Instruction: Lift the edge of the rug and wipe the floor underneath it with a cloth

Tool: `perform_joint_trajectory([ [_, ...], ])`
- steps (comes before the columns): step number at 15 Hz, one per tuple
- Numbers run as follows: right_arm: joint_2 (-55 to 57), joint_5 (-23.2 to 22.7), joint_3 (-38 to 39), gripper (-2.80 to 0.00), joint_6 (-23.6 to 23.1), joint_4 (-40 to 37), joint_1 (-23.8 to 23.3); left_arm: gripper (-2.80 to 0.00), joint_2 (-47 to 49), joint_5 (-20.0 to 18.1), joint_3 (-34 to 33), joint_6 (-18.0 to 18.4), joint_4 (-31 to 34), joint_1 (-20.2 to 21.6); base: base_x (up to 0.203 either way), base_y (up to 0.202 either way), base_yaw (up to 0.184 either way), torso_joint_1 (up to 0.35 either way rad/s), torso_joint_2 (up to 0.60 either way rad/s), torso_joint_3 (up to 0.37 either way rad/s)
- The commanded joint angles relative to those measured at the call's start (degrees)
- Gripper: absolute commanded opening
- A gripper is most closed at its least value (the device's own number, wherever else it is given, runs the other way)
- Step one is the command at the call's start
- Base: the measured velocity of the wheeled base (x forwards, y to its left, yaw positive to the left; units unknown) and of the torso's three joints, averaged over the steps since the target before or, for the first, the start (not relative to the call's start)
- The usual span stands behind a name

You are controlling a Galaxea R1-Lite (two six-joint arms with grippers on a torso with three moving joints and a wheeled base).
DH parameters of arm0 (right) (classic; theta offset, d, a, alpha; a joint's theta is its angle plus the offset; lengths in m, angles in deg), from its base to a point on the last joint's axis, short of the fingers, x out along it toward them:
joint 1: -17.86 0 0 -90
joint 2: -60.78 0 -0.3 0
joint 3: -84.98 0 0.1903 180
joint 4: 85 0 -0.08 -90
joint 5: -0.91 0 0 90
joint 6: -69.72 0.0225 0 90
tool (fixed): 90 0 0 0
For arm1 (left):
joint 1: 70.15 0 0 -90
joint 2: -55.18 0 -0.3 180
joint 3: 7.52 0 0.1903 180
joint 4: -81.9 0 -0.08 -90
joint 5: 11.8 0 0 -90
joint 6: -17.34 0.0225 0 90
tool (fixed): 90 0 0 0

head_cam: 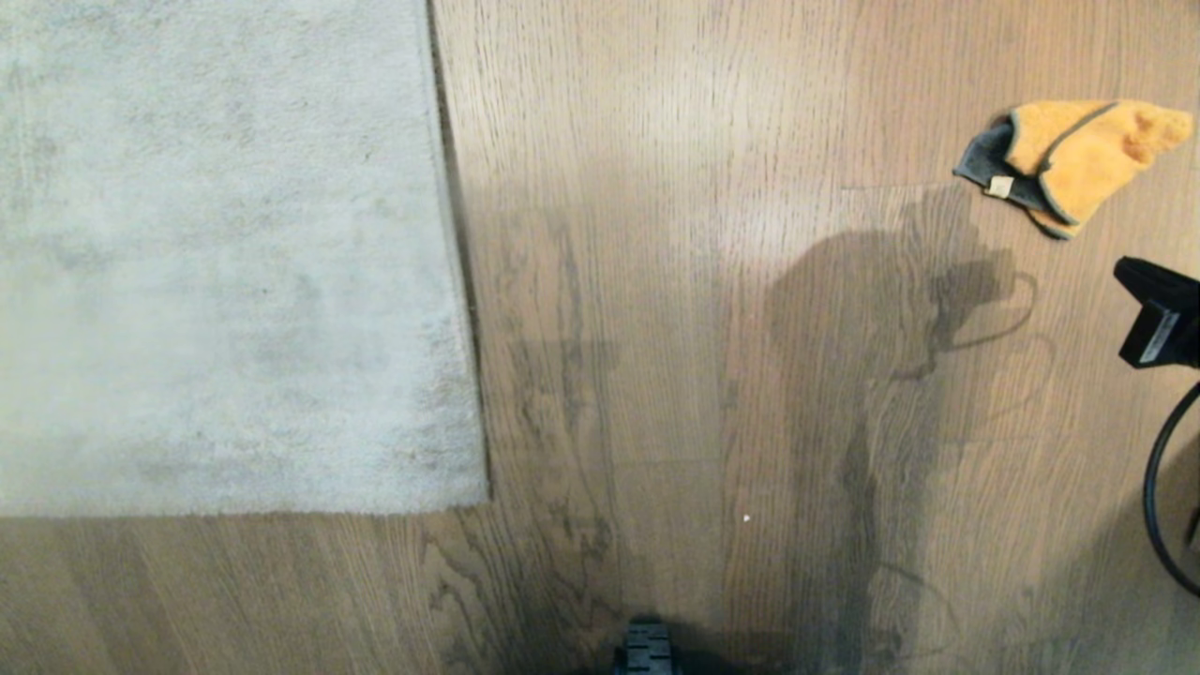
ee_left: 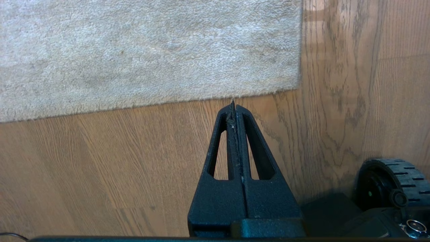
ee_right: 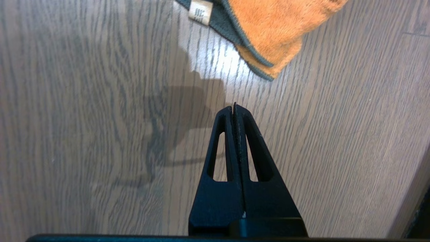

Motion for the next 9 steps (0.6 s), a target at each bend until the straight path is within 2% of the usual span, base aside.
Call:
perform_joint_trajectory([
  [1,-1.69,-0.08,1.52,-2.80,-0.06,0.08,0.16,-2.80,-0.02,0.00,0.00,0.03,0.00,0.02,0.000,0.000,0.000,0.000,0.00,0.000],
  [9,-10.44,0.04,12.29,-2.80,0.01,-0.62,0.36,-2.80,-0.02,0.00,0.00,0.03,0.00,0.02,0.000,0.000,0.000,0.000,0.00,0.000],
])
